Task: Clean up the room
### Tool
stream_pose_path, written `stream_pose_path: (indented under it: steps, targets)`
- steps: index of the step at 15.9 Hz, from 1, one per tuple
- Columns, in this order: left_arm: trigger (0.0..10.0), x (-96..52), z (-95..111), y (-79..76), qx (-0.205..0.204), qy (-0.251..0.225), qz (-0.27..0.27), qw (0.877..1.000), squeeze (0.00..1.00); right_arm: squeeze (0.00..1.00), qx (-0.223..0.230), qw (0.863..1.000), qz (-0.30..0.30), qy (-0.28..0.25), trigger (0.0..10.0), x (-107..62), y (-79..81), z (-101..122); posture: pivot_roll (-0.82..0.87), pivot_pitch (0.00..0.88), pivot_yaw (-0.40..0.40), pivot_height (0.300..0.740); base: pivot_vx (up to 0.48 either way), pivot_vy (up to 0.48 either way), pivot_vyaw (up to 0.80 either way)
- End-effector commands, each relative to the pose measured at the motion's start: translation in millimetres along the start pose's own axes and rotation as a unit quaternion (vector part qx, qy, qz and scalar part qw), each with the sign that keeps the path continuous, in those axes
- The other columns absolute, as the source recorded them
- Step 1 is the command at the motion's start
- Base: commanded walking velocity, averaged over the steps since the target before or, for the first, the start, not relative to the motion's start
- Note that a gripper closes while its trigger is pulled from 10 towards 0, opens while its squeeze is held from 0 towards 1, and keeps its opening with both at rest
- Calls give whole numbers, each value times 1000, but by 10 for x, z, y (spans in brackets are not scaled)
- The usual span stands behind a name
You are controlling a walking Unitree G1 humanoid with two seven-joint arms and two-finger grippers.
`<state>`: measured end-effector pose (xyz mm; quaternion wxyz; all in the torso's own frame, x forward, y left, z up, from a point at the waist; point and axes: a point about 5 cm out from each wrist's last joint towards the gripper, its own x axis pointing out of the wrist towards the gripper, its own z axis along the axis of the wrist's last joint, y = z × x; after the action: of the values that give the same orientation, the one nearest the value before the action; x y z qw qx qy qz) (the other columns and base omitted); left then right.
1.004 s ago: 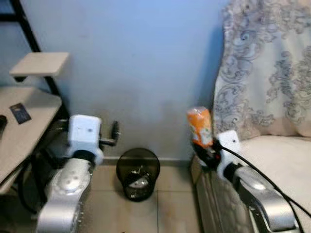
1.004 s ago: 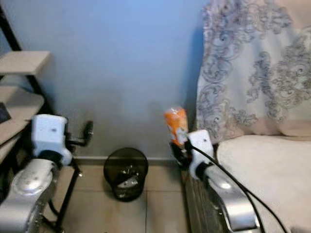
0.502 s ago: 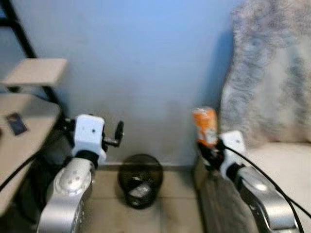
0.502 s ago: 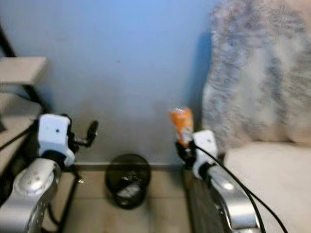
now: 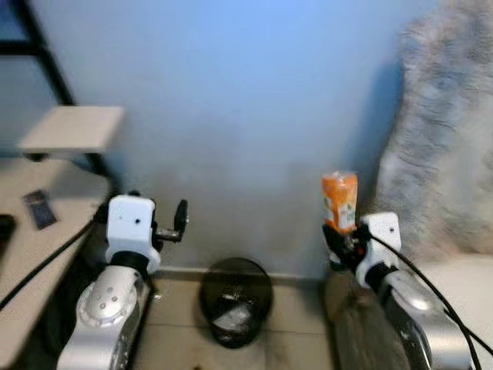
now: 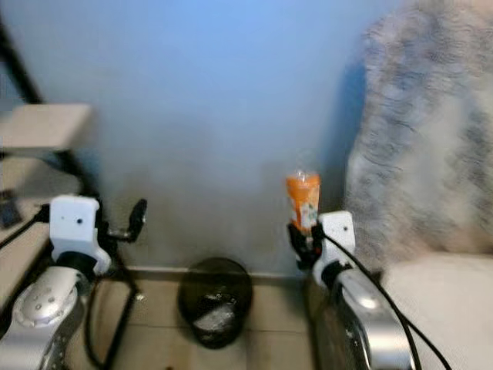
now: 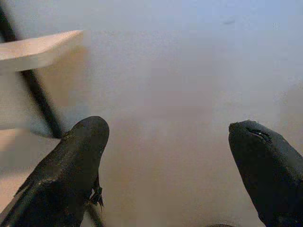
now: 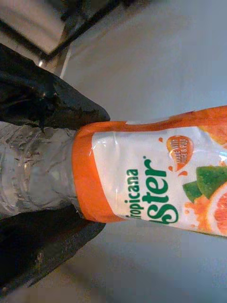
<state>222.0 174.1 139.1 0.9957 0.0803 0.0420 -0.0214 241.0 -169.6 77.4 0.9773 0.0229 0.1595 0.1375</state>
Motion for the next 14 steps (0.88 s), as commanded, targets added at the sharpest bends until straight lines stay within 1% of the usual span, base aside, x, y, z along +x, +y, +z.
stream_pose_path:
  steps: [1,2,3,5,7,8,10,11,12,13,14]
  targets:
    - [10000,4,-4,40,7,1,6,1000,0,0,-8,1000,14,-10,10000,36,62,39,68,8,7,740,296,0,0]
    - [10000,10,2,41,7,-1,5,1000,0,0,-11,1000,17,-8,10000,45,68,39,69,9,8,740,296,0,0]
    - [10000,15,4,35,8,-3,3,1000,0,0,-28,999,21,-4,10000,57,66,38,73,7,8,740,292,0,0]
    - [10000,11,-2,25,8,-2,0,1000,0,0,-51,998,26,4,10000,73,60,20,74,4,10,740,294,0,638]
    - [10000,18,-16,21,13,2,-5,1000,0,0,-48,999,18,1,10000,90,30,14,76,0,11,740,296,0,678]
    - [10000,25,-21,21,16,4,-8,1000,0,0,-37,999,6,7,10000,94,-23,-2,77,0,10,740,292,0,0]
    - [10000,27,-25,18,15,5,-12,1000,0,0,-49,999,3,17,10000,89,-81,-23,77,0,10,740,289,0,0]
    - [10000,26,-44,7,18,10,-20,1000,0,0,-73,996,23,38,10000,75,-136,-64,77,0,11,740,285,0,0]
    - [10000,25,-50,1,20,11,-25,999,0,0,-89,994,32,48,10000,69,-158,-86,77,0,11,740,285,0,0]
    - [10000,14,-58,-49,12,13,-50,999,0,0,-101,992,46,67,10000,76,-186,-126,79,0,9,740,0,0,0]
    - [10000,-1,-66,-99,12,14,-77,997,0,0,-113,989,58,81,10000,83,-202,-155,79,0,9,740,0,0,0]
